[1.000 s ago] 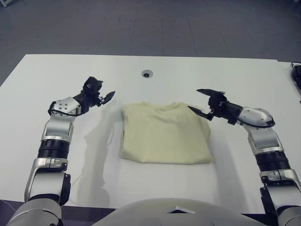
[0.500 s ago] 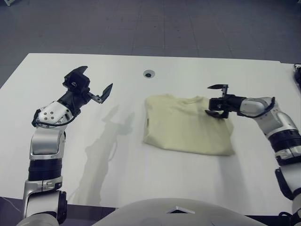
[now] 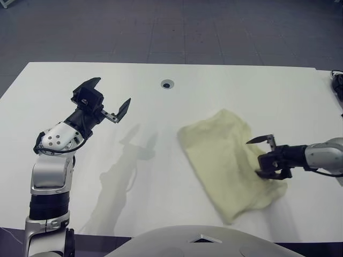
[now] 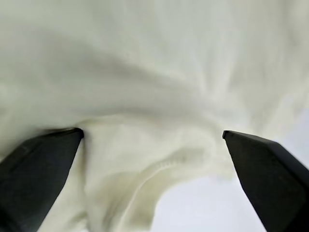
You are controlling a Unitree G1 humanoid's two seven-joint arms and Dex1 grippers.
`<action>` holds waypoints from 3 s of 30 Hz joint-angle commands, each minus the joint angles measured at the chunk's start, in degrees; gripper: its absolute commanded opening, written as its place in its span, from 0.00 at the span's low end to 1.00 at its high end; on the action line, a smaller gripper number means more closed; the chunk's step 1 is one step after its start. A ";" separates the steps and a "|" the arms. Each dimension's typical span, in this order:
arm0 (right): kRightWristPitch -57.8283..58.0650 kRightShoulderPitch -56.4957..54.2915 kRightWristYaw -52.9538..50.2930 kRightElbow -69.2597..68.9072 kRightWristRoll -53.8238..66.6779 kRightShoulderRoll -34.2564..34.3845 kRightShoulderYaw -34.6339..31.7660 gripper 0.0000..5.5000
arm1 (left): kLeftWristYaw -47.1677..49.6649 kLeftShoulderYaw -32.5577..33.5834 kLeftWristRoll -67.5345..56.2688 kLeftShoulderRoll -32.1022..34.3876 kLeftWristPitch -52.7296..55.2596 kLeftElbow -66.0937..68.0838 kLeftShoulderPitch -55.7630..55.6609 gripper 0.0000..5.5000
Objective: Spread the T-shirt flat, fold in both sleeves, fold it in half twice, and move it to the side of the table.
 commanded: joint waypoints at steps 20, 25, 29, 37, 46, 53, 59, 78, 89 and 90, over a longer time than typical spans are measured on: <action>2.68 -6.48 -8.03 -7.95 17.97 21.04 -8.87 0.98 | -1.81 -3.41 0.79 0.55 -4.18 -1.97 3.17 0.98; -6.93 -0.30 -7.78 -3.92 26.31 24.54 -20.02 0.98 | -7.61 -6.93 7.25 5.02 -22.20 -6.78 12.00 0.98; -29.25 11.71 -3.91 6.37 16.46 22.25 -23.76 0.98 | -9.49 -10.65 21.10 11.50 -41.54 -7.90 21.87 0.98; -65.33 15.74 -7.49 29.67 -0.97 18.23 -28.48 0.98 | -7.05 -16.20 33.70 12.01 -56.72 -10.10 30.24 0.98; -80.62 12.86 -15.74 48.96 -12.82 12.19 -33.27 0.98 | -5.59 -24.38 37.53 8.99 -57.54 -7.14 27.85 0.98; -80.76 14.12 -21.19 44.93 -19.19 13.31 -27.39 0.98 | -4.65 -27.28 41.27 8.82 -57.32 -4.10 24.89 0.98; -79.54 12.38 -24.31 43.40 -22.50 14.09 -22.74 0.82 | -4.14 -28.45 43.77 9.78 -57.63 -3.04 24.15 0.79; -72.38 9.19 -31.18 39.46 -25.50 12.75 -9.79 0.24 | -4.25 -35.55 46.00 9.34 -56.69 -0.77 20.74 0.19; -67.32 10.06 -33.09 37.17 -18.57 10.95 -3.41 0.00 | -5.12 -34.75 40.68 11.89 -53.84 -2.14 22.57 0.00; -65.53 10.61 -32.46 36.24 -15.66 10.26 -1.92 0.00 | -6.03 -34.24 37.68 12.61 -52.38 -2.95 23.18 0.00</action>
